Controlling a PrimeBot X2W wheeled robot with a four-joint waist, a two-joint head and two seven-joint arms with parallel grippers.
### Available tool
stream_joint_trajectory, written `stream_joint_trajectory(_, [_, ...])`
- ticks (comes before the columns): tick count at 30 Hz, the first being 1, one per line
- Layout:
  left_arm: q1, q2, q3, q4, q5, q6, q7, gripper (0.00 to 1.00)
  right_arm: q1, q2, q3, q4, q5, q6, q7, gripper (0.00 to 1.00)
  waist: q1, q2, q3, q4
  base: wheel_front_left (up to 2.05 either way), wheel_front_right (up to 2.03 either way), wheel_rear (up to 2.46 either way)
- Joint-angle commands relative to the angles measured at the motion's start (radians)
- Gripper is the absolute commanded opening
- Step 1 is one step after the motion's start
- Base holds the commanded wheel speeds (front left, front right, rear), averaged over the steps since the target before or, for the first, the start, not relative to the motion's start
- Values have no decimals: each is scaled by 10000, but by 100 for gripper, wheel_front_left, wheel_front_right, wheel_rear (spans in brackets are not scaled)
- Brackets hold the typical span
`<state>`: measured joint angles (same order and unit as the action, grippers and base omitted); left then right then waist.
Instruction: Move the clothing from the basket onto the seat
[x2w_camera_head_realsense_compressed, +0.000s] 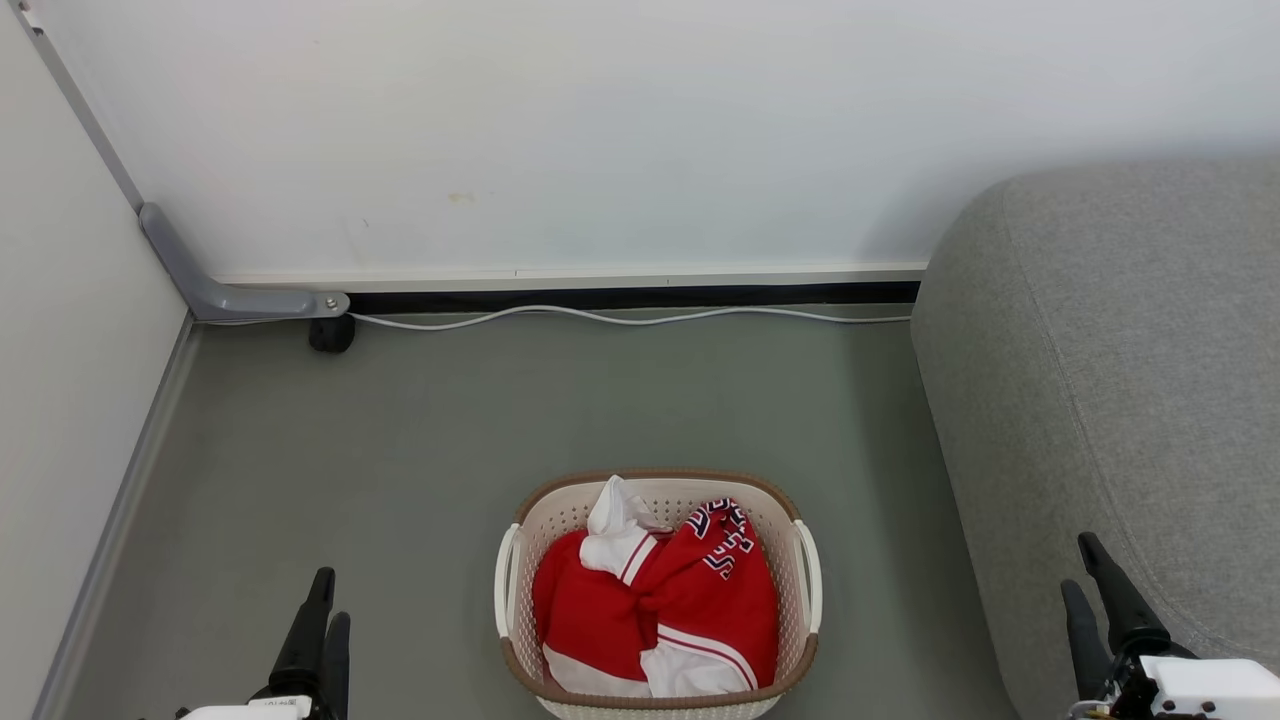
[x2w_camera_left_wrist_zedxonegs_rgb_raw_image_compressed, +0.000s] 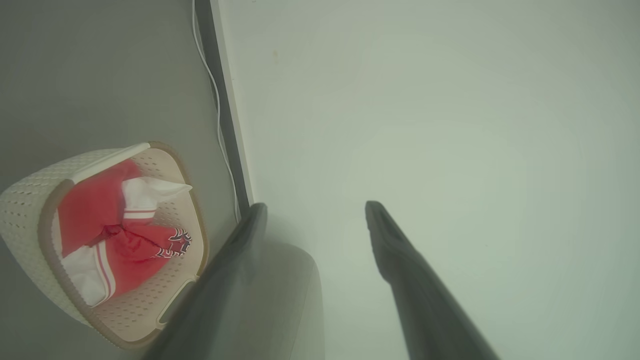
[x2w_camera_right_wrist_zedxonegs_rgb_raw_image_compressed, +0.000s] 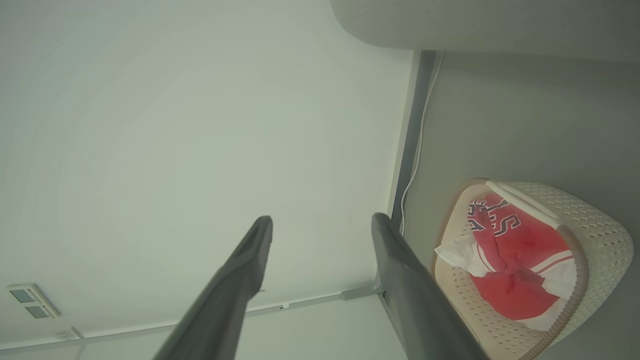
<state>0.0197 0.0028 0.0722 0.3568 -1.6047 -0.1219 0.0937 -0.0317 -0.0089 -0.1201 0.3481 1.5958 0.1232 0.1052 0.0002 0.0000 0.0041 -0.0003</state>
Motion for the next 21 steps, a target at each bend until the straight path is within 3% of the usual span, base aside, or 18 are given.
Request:
stream_joint_trajectory(1, [-450,100,-15,-250,44,-4,-61,100,-394,-169,18,-268,-33,31,-6,100,19,0,-10,-1,0,0,0])
stream_joint_trajectory(13, [-726,136,-125,-170,327,-12,-387,100,-668,-386,325,-347,-281,35,-245,100,-2,0,24,-9,0,0,0])
stream_joint_trajectory(21, [-949,164,-120,-160,1169,-19,-652,100,-953,-747,848,-338,-606,38,-684,100,-2,0,50,-14,0,0,0])
